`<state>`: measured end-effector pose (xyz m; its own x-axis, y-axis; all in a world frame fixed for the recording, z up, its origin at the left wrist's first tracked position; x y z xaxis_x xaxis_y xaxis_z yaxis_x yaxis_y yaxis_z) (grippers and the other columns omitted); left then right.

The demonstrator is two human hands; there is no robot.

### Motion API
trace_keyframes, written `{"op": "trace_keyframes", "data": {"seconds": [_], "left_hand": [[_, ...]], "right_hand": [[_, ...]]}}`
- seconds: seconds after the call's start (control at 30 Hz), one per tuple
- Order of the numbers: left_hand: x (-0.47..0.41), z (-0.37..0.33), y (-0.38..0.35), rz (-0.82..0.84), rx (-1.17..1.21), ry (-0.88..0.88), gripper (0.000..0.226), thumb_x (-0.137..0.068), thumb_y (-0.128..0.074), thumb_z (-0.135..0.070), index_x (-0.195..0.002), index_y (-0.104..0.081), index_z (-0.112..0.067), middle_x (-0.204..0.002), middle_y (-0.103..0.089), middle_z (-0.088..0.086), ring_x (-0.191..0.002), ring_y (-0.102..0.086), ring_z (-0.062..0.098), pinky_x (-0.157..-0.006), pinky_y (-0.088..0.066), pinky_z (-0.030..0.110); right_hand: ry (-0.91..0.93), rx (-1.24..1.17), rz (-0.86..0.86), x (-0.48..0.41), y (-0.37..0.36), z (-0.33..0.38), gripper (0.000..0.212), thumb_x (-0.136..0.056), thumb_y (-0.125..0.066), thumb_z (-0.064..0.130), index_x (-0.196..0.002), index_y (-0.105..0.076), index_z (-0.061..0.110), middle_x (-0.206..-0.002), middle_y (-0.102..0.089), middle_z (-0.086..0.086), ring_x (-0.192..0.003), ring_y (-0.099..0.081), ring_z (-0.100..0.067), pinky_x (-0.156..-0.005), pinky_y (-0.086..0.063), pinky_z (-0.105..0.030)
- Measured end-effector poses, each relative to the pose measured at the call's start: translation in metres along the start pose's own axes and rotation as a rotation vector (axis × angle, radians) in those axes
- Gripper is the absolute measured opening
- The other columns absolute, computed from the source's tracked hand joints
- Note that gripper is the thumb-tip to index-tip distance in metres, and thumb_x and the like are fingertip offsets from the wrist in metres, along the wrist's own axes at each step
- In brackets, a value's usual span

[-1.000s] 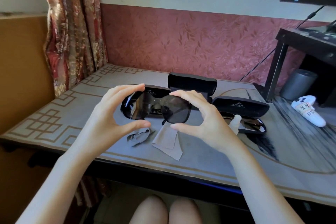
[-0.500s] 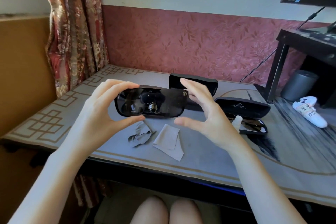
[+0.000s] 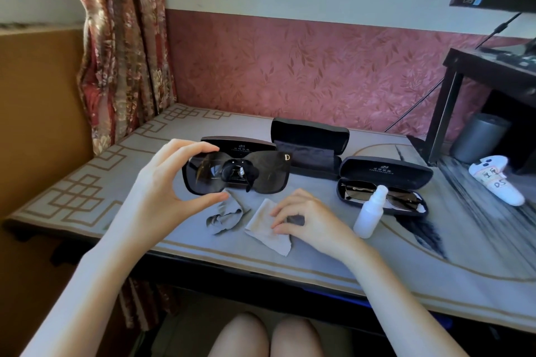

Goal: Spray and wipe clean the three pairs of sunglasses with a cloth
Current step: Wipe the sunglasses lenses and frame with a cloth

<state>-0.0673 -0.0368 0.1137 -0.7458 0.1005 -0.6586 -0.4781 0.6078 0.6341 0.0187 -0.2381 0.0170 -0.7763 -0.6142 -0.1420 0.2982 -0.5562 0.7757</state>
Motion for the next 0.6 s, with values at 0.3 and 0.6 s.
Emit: {"op": "trace_keyframes", "data": {"seconds": [0.3, 0.6], "left_hand": [[0.003, 0.004, -0.006, 0.027, 0.01, 0.011, 0.061, -0.067, -0.078, -0.036, -0.122, -0.059, -0.019, -0.115, -0.056, -0.009, -0.11, -0.043, -0.017, -0.097, -0.029, 0.002], [0.003, 0.001, -0.008, 0.026, 0.026, -0.005, 0.06, -0.067, -0.077, -0.037, -0.123, -0.058, -0.022, -0.116, -0.05, -0.023, -0.111, -0.042, -0.02, -0.097, -0.028, 0.0]], "right_hand": [[-0.145, -0.064, -0.163, 0.012, 0.027, 0.002, 0.009, -0.084, -0.068, 0.029, -0.076, -0.072, 0.031, -0.091, -0.068, 0.011, -0.095, -0.059, -0.004, -0.089, -0.048, -0.034], [-0.2, -0.108, -0.1, 0.014, 0.019, 0.004, 0.011, -0.087, -0.07, 0.022, -0.077, -0.073, 0.024, -0.082, -0.067, 0.009, -0.084, -0.058, -0.005, -0.082, -0.049, -0.029]]}}
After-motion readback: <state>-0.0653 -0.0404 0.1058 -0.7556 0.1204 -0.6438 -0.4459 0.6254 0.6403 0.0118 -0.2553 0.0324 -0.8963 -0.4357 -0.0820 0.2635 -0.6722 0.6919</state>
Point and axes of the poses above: each hand's wrist, its own x-axis away from the middle knuckle, its own y-axis out of the back of the hand, z = x × y, the point moved 6 cm from there along -x, towards the middle knuckle
